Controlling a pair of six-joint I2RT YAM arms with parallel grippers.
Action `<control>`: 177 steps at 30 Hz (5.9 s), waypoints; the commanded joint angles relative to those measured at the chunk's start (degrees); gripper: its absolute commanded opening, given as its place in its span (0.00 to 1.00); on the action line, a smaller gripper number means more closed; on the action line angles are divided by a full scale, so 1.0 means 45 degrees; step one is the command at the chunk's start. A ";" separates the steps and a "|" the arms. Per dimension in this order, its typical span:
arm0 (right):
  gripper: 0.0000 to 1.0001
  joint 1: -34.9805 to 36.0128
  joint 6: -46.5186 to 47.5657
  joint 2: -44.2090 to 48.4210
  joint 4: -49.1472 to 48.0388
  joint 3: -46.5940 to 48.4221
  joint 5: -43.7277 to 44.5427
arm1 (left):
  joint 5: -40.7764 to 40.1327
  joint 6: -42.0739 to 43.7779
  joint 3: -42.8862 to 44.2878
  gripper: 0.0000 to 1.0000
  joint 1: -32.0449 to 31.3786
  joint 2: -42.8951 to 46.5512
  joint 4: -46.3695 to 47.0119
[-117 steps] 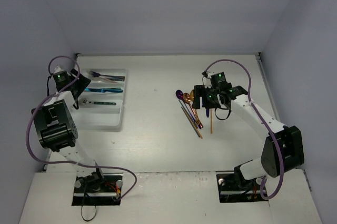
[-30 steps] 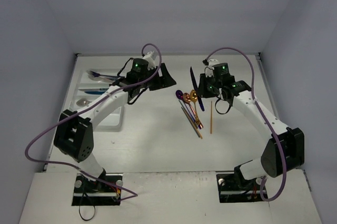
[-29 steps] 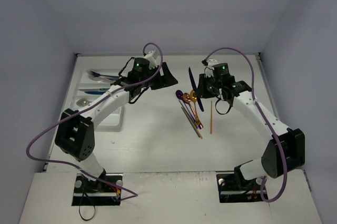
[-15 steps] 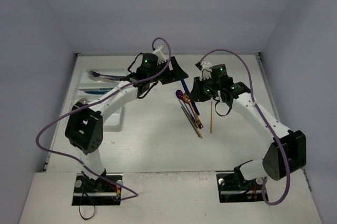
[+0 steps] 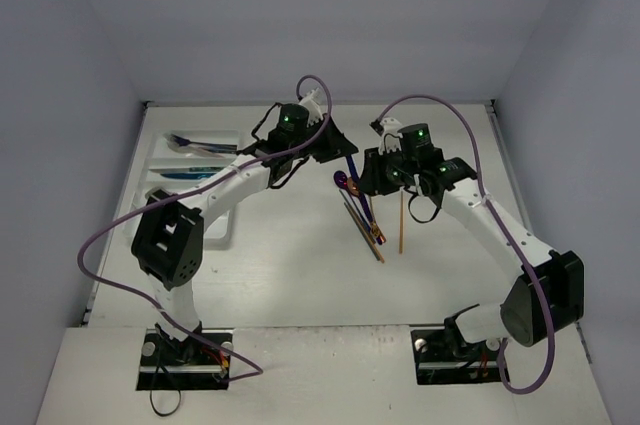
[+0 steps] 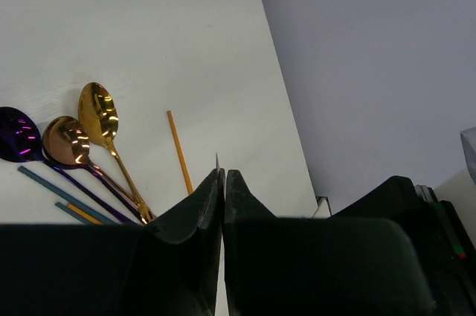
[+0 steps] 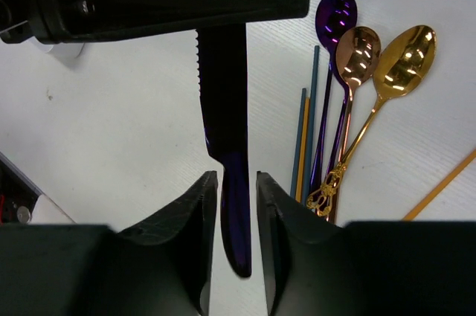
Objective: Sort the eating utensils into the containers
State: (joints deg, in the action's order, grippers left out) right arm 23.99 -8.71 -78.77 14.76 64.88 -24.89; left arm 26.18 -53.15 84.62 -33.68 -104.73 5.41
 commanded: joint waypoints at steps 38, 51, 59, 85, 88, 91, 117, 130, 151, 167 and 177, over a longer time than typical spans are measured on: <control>0.82 -0.0747 0.0101 0.1546 -0.0491 -0.1104 0.1029 | -0.1660 0.0884 -0.3060 0.01 1.1293 0.0521 0.3266; 0.82 -0.0819 0.0088 0.1566 -0.0488 -0.1247 0.0951 | -0.4083 0.4820 -0.3478 0.64 1.1312 0.1962 0.0429; 0.81 -0.0800 -0.0283 0.1412 -0.0432 -0.1456 0.1995 | -0.5845 0.6928 -0.2229 0.69 1.1304 0.2259 -0.2423; 0.31 -0.0638 -0.2810 -0.3050 0.0024 -0.0389 0.4739 | -0.6415 0.3680 -0.3781 0.67 0.1536 0.5877 -0.5910; 0.31 -0.0518 -0.2935 -0.3769 0.0020 -0.0026 0.5003 | -0.6398 0.3569 -0.3704 0.67 0.1234 0.5736 -0.5857; 0.31 -0.0448 -0.3005 -0.4235 -0.0013 0.0413 0.5328 | -0.6344 0.3523 -0.3635 0.67 0.1104 0.5610 -0.5845; 0.08 0.0014 -0.3181 -0.7053 -0.0254 0.1157 0.6934 | -0.5961 0.3322 -0.3622 0.67 0.0941 0.5265 -0.5793; 0.00 0.0034 -0.1858 -0.3804 -0.0332 0.1396 0.5951 | -0.3611 0.2772 -0.2978 0.67 0.0616 0.5017 -0.4143; 0.00 0.0950 -0.0462 -0.0190 -0.0293 0.0802 0.0762 | -0.3491 0.5414 0.0416 0.60 -0.0972 0.2756 -0.3100; 0.00 0.1368 -0.0407 -0.0249 -0.0293 0.1070 0.0920 | -0.4530 0.5815 0.1684 0.20 -0.1226 0.1457 -0.4602; 0.50 0.1486 -0.0502 -0.0426 -0.0321 0.1187 0.1162 | -0.5354 0.5900 0.0730 0.00 -0.1086 0.2187 -0.4223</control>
State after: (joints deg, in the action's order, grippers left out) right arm 30.15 -11.03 -82.35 15.63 68.03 -19.78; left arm 6.55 -28.10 89.25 -39.41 -99.85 -15.99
